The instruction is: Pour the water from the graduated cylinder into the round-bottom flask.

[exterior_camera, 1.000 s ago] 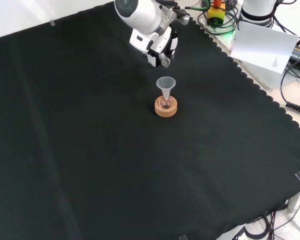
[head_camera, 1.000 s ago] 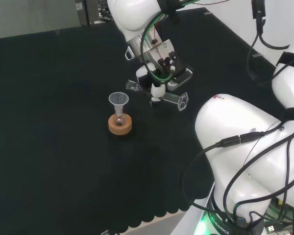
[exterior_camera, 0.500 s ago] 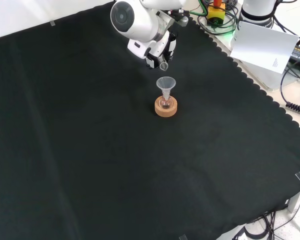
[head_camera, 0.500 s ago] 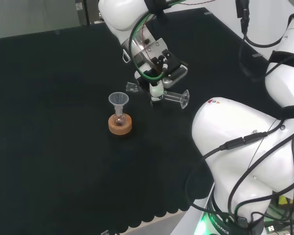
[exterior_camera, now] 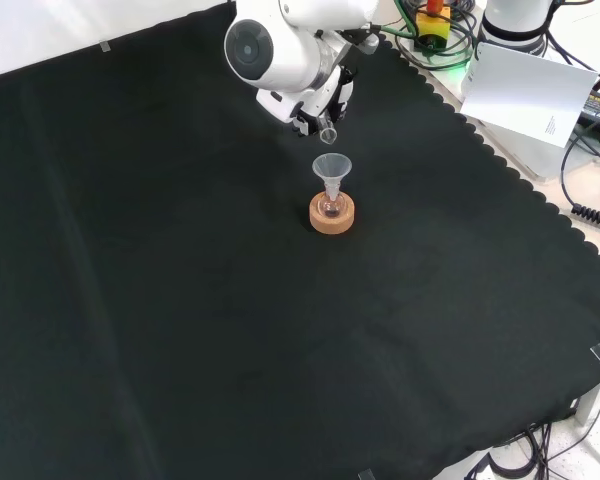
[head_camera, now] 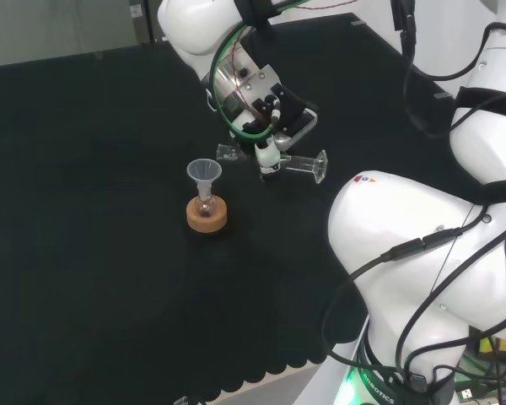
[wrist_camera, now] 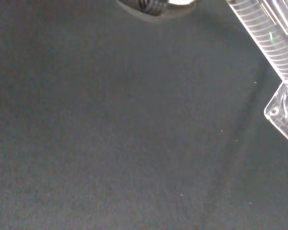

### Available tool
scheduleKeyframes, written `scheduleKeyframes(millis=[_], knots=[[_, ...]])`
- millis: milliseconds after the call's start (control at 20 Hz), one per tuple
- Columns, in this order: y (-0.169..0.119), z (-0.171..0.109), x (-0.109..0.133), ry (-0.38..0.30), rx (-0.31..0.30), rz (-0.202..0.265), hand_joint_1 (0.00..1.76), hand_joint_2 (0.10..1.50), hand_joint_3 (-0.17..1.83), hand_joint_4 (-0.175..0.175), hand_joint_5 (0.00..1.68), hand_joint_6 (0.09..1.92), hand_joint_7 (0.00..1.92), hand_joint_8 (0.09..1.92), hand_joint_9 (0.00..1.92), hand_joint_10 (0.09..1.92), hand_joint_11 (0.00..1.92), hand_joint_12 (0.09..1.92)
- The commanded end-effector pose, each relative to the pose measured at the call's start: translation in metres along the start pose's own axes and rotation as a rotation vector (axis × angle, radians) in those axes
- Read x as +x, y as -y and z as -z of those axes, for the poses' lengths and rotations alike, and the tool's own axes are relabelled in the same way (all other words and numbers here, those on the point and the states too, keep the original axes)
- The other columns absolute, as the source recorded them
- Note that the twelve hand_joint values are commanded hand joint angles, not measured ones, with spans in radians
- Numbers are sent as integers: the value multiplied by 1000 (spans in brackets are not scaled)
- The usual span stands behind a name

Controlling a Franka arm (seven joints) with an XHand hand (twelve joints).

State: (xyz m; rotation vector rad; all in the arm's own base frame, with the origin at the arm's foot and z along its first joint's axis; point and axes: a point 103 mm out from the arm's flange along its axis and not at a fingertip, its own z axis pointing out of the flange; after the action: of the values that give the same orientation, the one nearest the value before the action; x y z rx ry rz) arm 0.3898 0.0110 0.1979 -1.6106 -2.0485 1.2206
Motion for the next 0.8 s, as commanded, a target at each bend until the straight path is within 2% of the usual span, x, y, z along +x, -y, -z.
scheduleKeyframes(millis=[50, 550, 800], knots=[[2, 2, -2, 33, 15, -28, 1279, 1070, 1, -175, 1055, 872, 1102, 849, 1540, 87, 1242, 780], [3, 9, 4, 73, 33, -49, 1278, 1072, 2, -175, 1050, 880, 1097, 857, 1540, 87, 1238, 780], [3, 13, 9, 119, 29, -65, 1278, 1073, 2, -175, 1048, 883, 1095, 861, 1540, 87, 1235, 780]])
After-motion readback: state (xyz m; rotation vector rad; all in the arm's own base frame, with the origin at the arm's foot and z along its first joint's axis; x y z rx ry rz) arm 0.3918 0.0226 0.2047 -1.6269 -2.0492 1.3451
